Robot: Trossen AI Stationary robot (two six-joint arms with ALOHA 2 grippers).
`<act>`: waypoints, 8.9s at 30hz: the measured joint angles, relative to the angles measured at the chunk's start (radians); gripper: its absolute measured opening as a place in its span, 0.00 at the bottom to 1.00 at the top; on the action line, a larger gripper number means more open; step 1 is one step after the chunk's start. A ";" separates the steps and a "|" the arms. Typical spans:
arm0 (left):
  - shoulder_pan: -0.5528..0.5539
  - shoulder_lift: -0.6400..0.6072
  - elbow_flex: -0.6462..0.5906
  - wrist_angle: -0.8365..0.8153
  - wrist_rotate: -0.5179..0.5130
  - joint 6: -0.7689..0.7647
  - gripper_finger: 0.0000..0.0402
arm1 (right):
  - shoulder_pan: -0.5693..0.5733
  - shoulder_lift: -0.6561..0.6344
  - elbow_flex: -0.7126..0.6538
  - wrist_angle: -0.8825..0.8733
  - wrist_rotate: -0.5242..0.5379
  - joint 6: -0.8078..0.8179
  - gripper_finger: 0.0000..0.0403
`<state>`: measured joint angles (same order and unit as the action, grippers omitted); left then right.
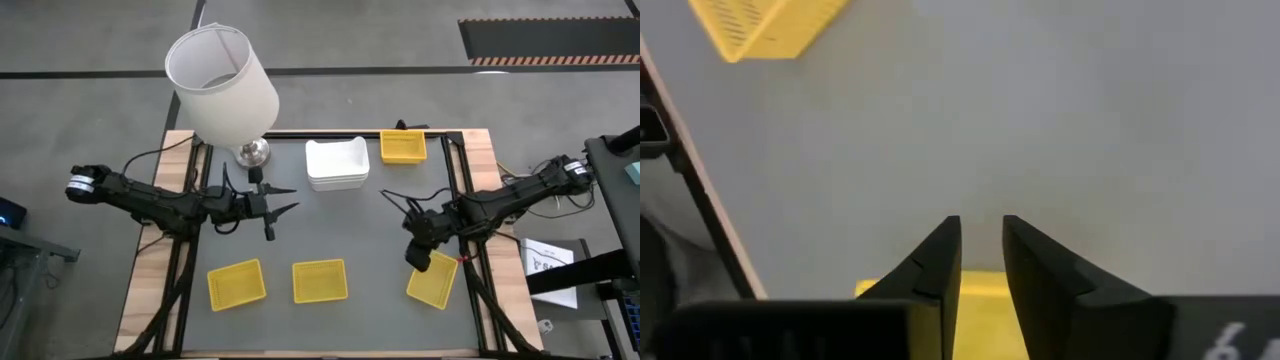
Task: Stack baskets by color
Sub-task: Stack the yellow basket on the other yellow basket, then stack the yellow basket on the stacked yellow baskets
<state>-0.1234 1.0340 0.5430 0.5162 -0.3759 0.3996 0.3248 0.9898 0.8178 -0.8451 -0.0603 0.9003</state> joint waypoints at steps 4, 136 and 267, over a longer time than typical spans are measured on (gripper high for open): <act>0.000 0.001 0.000 -0.001 0.000 0.000 0.32 | 0.017 0.125 0.138 -0.049 0.042 -0.117 0.16; -0.030 0.060 -0.029 0.000 -0.150 -0.187 0.32 | 0.159 0.428 0.404 0.232 0.453 -0.678 0.03; -0.287 -0.011 -0.060 0.001 -0.148 -0.306 0.32 | 0.161 0.597 0.235 0.935 0.283 -1.245 0.13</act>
<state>-0.4107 1.0228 0.4828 0.5174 -0.5243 0.0936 0.4856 1.5866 1.0526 0.0898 0.2229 -0.3449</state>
